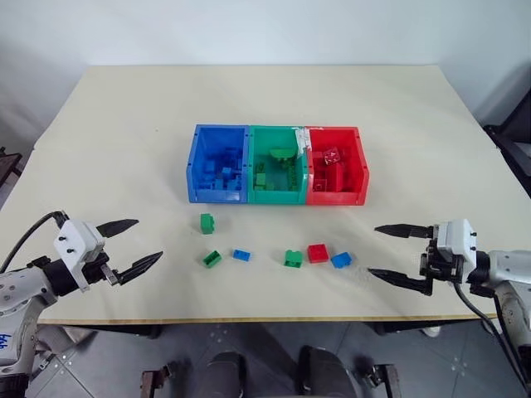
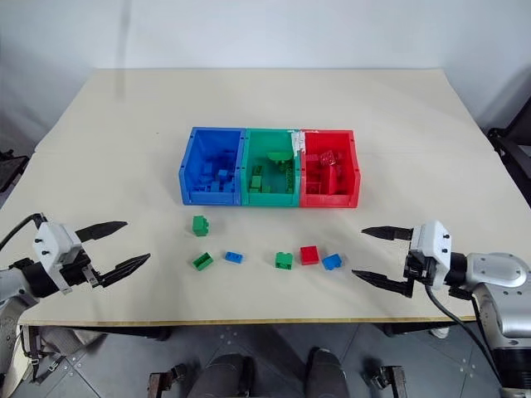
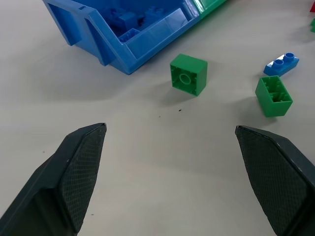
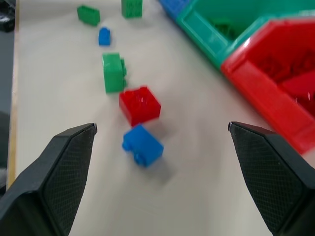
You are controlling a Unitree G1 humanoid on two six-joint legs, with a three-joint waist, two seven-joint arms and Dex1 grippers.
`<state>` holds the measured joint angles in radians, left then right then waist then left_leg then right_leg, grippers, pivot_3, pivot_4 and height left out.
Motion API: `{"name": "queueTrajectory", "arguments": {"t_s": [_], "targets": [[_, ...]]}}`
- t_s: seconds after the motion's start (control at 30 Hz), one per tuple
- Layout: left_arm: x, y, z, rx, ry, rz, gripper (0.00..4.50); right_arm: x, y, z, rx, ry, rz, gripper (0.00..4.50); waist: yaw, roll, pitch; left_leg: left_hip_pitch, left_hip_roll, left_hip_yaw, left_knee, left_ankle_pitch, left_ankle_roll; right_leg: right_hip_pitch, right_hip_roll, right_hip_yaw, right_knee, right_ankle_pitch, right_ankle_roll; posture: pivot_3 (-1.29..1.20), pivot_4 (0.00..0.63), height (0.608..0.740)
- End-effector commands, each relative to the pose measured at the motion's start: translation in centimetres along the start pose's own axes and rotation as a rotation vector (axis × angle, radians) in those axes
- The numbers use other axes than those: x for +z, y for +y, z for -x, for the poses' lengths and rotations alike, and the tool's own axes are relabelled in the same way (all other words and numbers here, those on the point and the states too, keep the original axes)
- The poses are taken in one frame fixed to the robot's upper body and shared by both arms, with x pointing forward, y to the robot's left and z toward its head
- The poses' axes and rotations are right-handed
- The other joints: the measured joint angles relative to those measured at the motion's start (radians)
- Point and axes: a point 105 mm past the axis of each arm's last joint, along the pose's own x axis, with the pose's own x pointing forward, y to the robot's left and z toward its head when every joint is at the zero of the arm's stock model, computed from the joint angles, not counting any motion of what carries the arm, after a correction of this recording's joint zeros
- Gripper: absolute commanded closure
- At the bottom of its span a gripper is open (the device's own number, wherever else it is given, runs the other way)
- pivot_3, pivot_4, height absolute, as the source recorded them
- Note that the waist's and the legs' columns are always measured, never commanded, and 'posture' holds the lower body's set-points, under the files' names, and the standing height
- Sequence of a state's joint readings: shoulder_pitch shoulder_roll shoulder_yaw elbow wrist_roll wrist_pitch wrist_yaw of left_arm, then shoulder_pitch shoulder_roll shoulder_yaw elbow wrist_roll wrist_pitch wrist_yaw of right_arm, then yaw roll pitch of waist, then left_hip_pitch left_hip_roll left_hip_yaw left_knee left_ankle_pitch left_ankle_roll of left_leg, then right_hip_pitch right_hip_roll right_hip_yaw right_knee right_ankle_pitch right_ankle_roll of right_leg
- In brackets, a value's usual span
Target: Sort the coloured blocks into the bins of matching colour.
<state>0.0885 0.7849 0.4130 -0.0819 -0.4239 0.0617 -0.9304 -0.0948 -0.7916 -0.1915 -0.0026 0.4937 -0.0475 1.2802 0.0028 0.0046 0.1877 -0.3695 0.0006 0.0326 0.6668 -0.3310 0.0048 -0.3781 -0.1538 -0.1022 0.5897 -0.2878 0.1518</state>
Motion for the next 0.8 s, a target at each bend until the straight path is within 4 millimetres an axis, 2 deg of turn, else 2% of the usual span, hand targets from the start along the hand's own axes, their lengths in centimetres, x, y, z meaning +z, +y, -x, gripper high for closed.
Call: {"name": "queueTrajectory", "arguments": {"t_s": [0.03, 0.13, 0.3, 0.4, 0.53, 0.67, 0.8], "targets": [[0.3, -0.6, -0.4, -0.022, -0.013, -0.006, 0.03, 1.2, 0.2, -0.1, -0.016, -0.036, 0.033, 0.00, 0.001, 0.000, 0.000, 0.000, 0.000, 0.000, 0.000, 0.000, 0.000, 0.000, 0.000, 0.000, 0.000, 0.000, 0.000, 0.00, 0.150, 0.740], [0.8, -2.2, -1.8, -0.107, -0.030, -0.007, 0.03, 0.9, 0.2, 1.1, -0.064, -0.006, 0.031, 0.00, 0.011, 0.000, 0.000, 0.000, 0.000, 0.000, 0.000, 0.000, 0.000, 0.000, 0.000, 0.000, 0.000, 0.000, 0.000, 0.00, 0.150, 0.740], [3.7, -5.2, -5.4, -0.253, -0.145, -0.048, 0.03, -0.4, -0.5, 4.4, -0.142, 0.094, 0.037, 0.00, 0.027, 0.000, 0.000, -0.001, -0.001, 0.000, 0.003, 0.000, 0.001, 0.001, 0.000, 0.000, 0.000, 0.000, 0.000, 0.00, 0.150, 0.740], [5.6, -7.7, -7.1, -0.370, -0.206, -0.077, 0.03, -1.9, -0.4, 5.6, -0.065, 0.212, 0.083, 0.00, 0.022, 0.000, 0.000, 0.000, -0.001, 0.000, 0.003, 0.000, 0.001, 0.001, 0.000, 0.001, 0.000, 0.000, 0.000, 0.00, 0.150, 0.740], [6.4, -9.5, -7.2, -0.454, -0.218, -0.096, 0.03, -1.7, -1.1, 4.2, 0.031, 0.211, 0.105, 0.00, 0.000, 0.000, 0.000, 0.002, 0.001, 0.002, 0.002, 0.000, 0.000, 0.001, 0.002, 0.002, 0.000, 0.000, 0.000, 0.00, 0.150, 0.740], [6.0, -9.4, -6.7, -0.466, -0.188, -0.058, 0.03, -1.9, -0.3, 2.1, 0.216, 0.245, 0.119, 0.00, -0.006, 0.001, 0.000, 0.003, 0.003, 0.003, 0.002, 0.000, -0.001, 0.001, 0.004, 0.001, 0.001, -0.001, -0.001, 0.00, 0.150, 0.740], [5.4, -9.4, -5.7, -0.463, -0.172, -0.055, 0.03, -1.4, -0.5, -2.3, 0.369, 0.265, 0.110, 0.00, -0.004, 0.001, 0.001, 0.001, 0.003, 0.002, 0.006, -0.001, 0.000, 0.001, 0.003, 0.001, 0.001, 0.000, -0.001, 0.00, 0.150, 0.740]]}}
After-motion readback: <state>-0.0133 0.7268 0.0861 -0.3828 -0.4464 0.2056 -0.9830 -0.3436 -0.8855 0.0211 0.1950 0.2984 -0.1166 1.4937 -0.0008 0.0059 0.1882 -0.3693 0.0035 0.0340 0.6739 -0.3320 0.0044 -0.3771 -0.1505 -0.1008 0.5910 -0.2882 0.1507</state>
